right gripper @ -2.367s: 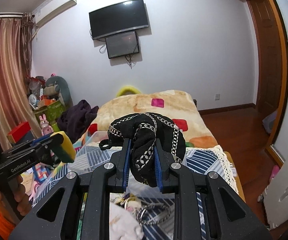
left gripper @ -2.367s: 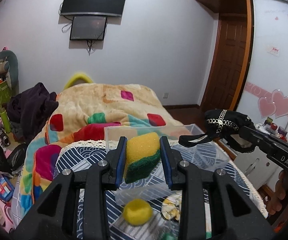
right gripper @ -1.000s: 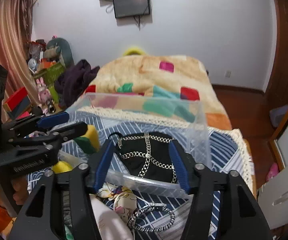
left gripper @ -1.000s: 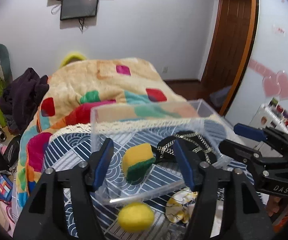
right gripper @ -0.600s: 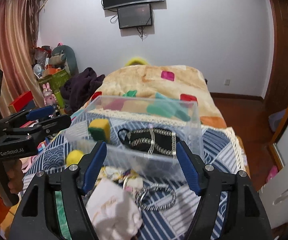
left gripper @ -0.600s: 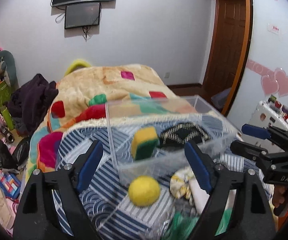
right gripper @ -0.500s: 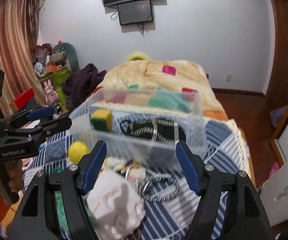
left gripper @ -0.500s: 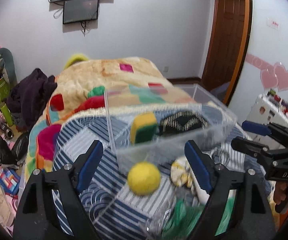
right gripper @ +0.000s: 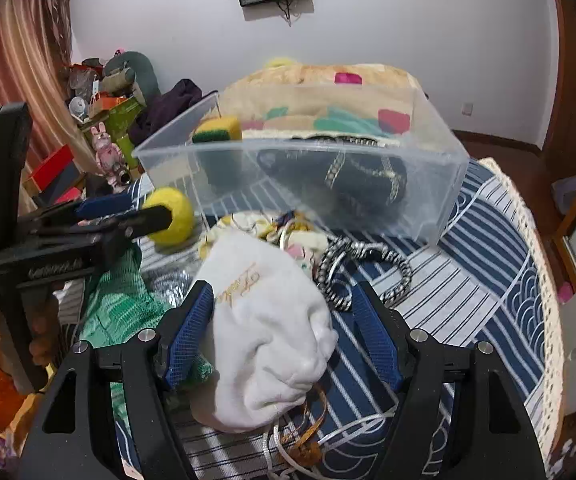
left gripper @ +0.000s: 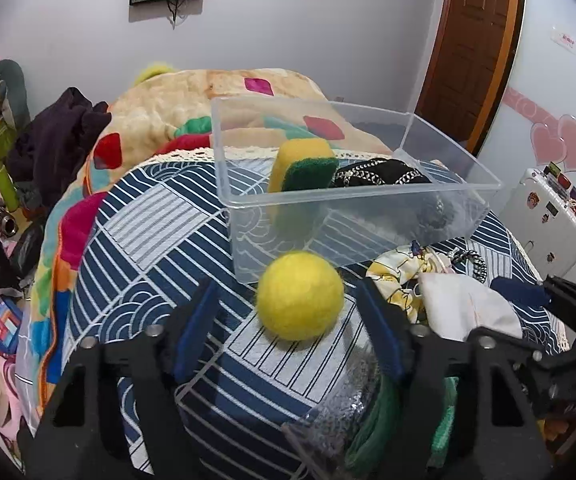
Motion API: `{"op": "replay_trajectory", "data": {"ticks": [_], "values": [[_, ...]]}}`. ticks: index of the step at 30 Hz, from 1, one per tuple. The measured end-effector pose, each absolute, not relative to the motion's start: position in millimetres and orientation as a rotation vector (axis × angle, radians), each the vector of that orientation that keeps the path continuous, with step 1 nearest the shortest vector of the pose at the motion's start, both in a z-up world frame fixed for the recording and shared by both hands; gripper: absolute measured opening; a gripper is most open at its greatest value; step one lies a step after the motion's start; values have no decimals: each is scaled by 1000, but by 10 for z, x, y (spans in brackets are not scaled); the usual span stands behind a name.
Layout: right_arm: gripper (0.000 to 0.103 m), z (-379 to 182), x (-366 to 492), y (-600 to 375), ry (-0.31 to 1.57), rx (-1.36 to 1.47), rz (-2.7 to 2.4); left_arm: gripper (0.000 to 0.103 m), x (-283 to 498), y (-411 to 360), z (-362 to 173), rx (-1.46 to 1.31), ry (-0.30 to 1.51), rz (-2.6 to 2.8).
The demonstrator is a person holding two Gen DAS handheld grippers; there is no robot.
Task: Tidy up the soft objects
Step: 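Grasp the yellow felt ball with the left tool while the right tool grasps the white sock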
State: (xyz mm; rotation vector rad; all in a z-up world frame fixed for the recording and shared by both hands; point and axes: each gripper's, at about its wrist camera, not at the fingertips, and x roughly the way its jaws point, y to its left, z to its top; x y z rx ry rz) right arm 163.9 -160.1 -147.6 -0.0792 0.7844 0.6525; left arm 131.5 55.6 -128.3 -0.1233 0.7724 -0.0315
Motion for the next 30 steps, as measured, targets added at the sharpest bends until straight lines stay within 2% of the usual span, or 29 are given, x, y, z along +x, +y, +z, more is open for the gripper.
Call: {"op": "replay_trajectory", "data": {"ticks": [3,5,7,9,14,17,30], "values": [[69,-1520,1628,-1609,799,-81,664,54,1326,511,-1324,-117,782,-36],[63,-1535,1607,-1624,798,-76,671,44,1308,480,-1343,-118,786,-47],[55,-1546,1594,-1637,803,-63,688,44,1279,451,-1339,-111,776,-42],[51,-1550,1582,-1658,797,-56,693,43,1244,430,-1326,-96,766,-39],[25,-1548,1529,-1684,780,-55,699,42,1132,401,-1265,-87,743,-38],[19,-1515,1484,-1690,759,-58,694,42,1070,417,-1188,-90,723,-39],[16,-1095,1421,-1866,607,-7,662,42,913,461,-713,-90,598,-49]]}}
